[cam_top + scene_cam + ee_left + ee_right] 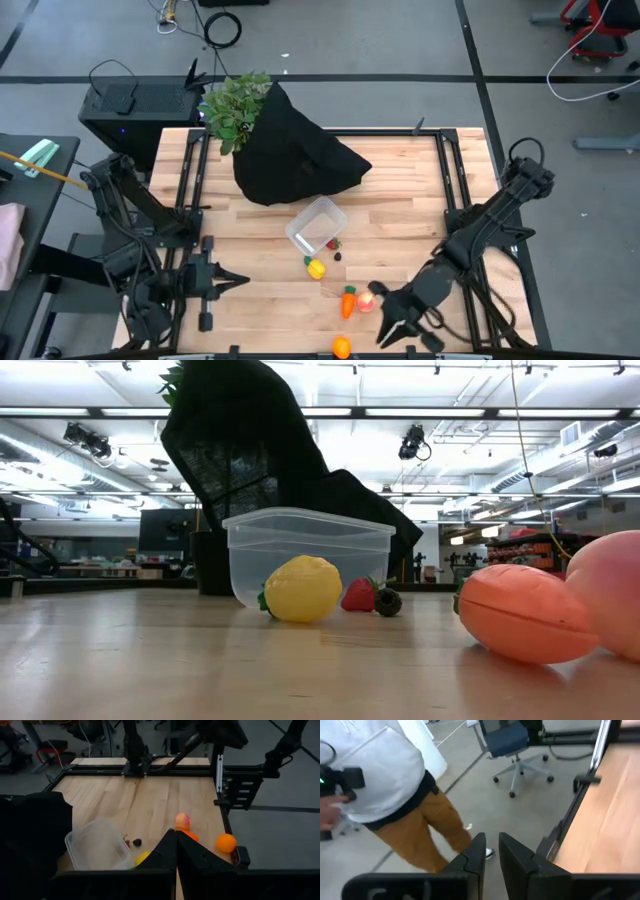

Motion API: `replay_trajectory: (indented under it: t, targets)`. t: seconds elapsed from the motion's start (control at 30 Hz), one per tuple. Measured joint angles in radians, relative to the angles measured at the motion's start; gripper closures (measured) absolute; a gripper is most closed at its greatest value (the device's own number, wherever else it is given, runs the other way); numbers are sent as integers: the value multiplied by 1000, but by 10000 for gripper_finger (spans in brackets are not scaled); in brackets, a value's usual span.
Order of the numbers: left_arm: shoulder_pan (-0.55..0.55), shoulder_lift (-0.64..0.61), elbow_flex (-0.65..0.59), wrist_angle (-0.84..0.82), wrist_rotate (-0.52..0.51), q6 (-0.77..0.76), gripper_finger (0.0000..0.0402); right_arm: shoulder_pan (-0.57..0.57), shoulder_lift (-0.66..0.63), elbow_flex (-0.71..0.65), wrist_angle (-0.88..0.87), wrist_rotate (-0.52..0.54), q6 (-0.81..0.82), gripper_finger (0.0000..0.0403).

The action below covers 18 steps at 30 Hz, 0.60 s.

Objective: Pick and placing Produce into tupperware
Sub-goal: Put the orange into the transparent bin

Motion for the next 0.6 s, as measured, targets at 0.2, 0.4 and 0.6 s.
replay_trajectory:
  t: [0.2,0.4,0.6]
  targets:
    - [-22,0,0,-21,0,4,378,-41,170,279,-373,5,-243,348]
    - [-30,-1,0,-103,4,-54,373,-102,308,423,-612,6,-289,350]
    - [-45,-1,0,-180,5,-120,389,-98,382,433,-625,-21,-350,310]
